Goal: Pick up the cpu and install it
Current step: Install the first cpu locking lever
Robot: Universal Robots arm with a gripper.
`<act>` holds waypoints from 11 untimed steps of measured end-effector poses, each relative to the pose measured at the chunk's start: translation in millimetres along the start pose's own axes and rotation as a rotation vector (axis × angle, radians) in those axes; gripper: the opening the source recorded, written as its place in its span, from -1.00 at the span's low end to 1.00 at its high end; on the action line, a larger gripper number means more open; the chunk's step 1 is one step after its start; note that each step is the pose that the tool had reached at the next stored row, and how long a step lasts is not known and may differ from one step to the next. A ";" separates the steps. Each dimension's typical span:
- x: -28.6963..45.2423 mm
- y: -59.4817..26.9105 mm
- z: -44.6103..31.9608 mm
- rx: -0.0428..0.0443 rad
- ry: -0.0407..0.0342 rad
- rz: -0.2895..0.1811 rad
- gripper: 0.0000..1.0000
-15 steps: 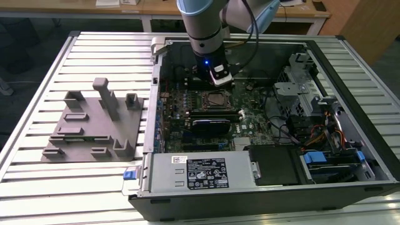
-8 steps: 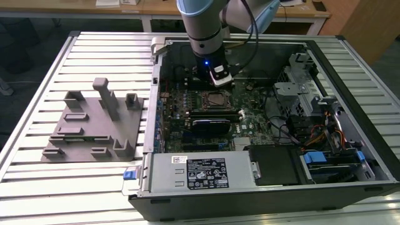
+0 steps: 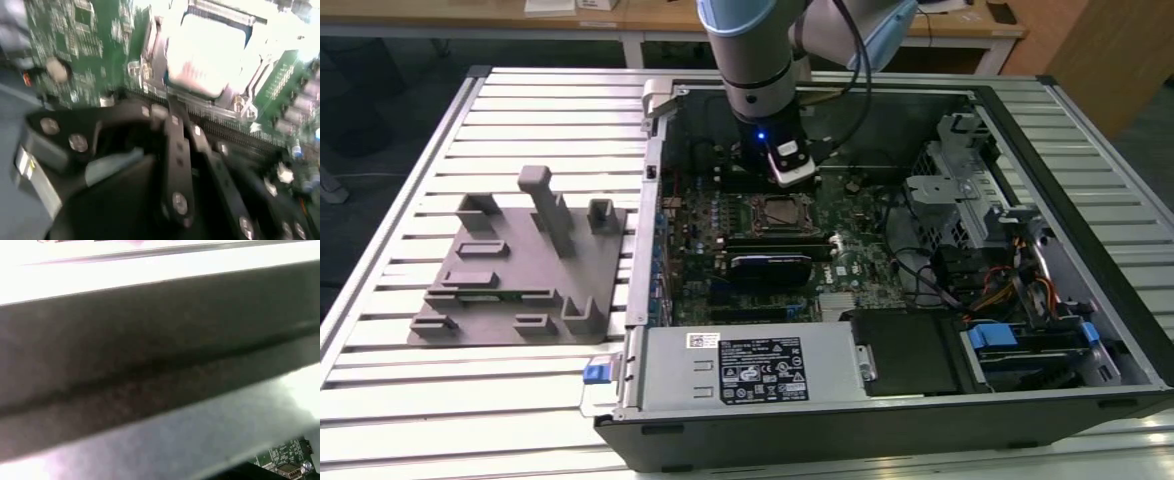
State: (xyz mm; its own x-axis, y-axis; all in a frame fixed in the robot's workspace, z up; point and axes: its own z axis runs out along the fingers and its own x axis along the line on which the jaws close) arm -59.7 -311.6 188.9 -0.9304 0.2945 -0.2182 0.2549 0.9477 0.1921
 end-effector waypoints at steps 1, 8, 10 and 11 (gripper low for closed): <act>0.0 -0.1 -0.1 -0.0016 0.0005 0.000 -0.79; -2.4 2.0 -9.8 -0.0117 0.0031 0.003 -0.79; -3.2 2.4 -10.8 -0.0119 0.0033 0.003 -0.79; -3.2 2.4 -10.8 -0.0117 0.0034 0.004 -0.79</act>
State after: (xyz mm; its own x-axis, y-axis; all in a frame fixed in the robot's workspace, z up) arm -58.9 -311.7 200.4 -0.9304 0.2975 -0.2142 0.2552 0.9451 0.2042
